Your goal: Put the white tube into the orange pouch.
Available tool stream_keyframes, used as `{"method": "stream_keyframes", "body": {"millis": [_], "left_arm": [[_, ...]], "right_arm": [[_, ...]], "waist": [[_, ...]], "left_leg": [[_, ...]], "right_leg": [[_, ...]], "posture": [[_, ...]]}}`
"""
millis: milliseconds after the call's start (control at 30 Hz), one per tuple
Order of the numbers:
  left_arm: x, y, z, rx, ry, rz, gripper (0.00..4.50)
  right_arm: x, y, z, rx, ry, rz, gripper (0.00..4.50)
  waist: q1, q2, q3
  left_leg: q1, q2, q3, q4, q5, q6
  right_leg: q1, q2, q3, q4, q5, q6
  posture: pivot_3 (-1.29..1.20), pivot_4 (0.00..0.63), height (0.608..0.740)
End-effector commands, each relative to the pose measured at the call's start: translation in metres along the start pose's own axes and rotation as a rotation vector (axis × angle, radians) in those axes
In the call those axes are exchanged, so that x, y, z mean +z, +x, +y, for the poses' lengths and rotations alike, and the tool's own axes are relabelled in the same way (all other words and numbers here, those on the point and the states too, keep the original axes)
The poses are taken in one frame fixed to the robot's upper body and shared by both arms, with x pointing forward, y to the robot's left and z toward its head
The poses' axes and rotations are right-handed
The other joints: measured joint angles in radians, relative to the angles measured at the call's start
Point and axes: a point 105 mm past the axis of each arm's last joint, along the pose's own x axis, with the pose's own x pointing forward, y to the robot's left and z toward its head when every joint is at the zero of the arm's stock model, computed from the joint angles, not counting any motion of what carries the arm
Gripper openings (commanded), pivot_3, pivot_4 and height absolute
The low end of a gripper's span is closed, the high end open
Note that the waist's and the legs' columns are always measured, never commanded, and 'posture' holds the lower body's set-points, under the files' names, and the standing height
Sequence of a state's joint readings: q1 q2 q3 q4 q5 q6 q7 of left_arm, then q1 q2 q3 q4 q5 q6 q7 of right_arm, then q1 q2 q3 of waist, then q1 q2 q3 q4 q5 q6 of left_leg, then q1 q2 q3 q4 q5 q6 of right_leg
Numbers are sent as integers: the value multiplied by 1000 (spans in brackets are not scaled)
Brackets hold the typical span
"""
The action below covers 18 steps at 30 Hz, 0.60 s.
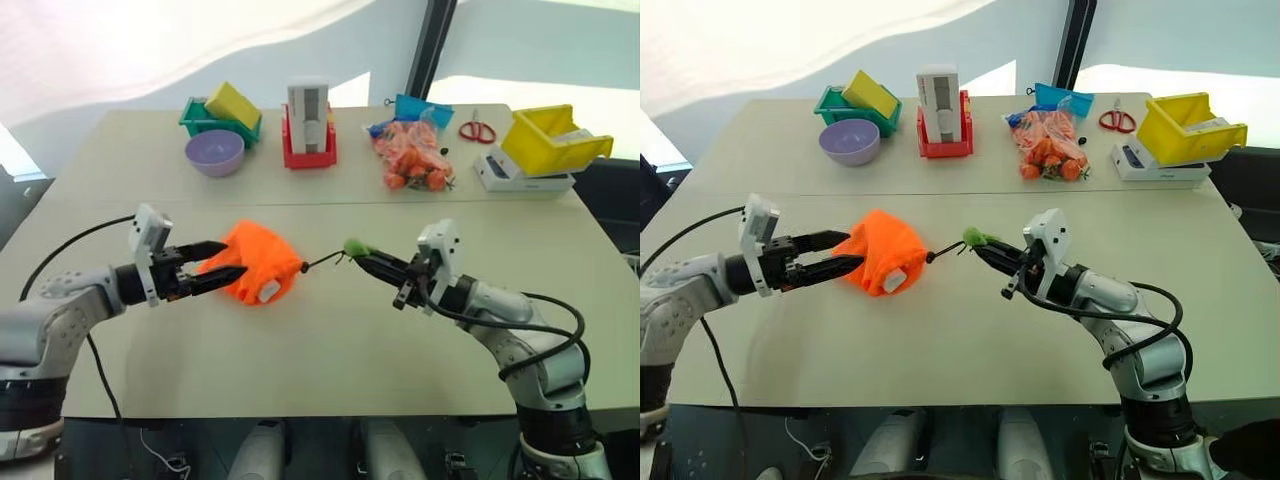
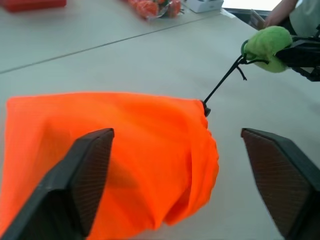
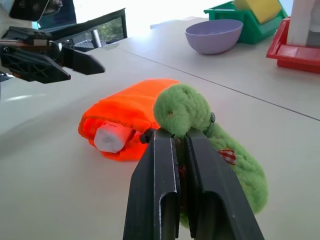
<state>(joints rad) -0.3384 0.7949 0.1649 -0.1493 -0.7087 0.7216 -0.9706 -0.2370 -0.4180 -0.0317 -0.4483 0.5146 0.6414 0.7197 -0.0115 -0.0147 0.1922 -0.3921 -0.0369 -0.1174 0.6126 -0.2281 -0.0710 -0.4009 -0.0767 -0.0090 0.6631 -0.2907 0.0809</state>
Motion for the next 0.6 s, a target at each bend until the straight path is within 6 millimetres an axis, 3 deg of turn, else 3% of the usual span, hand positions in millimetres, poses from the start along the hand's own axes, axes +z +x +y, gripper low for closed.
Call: {"method": "stream_keyframes", "body": {"millis": [33,300,500,600], "left_arm": [[3,19,-5,-103,160,74,4461],[2,80,-7,-389,393,247,4461],[-10,108,-5,-498,517,366,4461],[-11,113,-4,-526,532,382,4461]], "right_arm": [[11,3,8,43,-54,-21,0],[16,7,13,94,-97,-19,0],[27,5,21,107,-149,-44,0],[31,5,23,103,-160,-51,0]], "waist": [[-1,0,0],[-2,-1,0],[-8,-1,0],[-9,-1,1]], "left_leg": [[0,0,0,0,0,0],[-1,-1,1,0,0,0],[-1,0,1,1,-1,2],[-2,0,1,1,-1,3]], "right_leg": [[0,0,0,0,0,0],[0,4,0,0,2,3],[-1,5,1,0,1,3],[-2,6,1,1,1,3]], "posture": [[0,150,740],[0,150,740],[0,150,740],[0,150,740]]}}
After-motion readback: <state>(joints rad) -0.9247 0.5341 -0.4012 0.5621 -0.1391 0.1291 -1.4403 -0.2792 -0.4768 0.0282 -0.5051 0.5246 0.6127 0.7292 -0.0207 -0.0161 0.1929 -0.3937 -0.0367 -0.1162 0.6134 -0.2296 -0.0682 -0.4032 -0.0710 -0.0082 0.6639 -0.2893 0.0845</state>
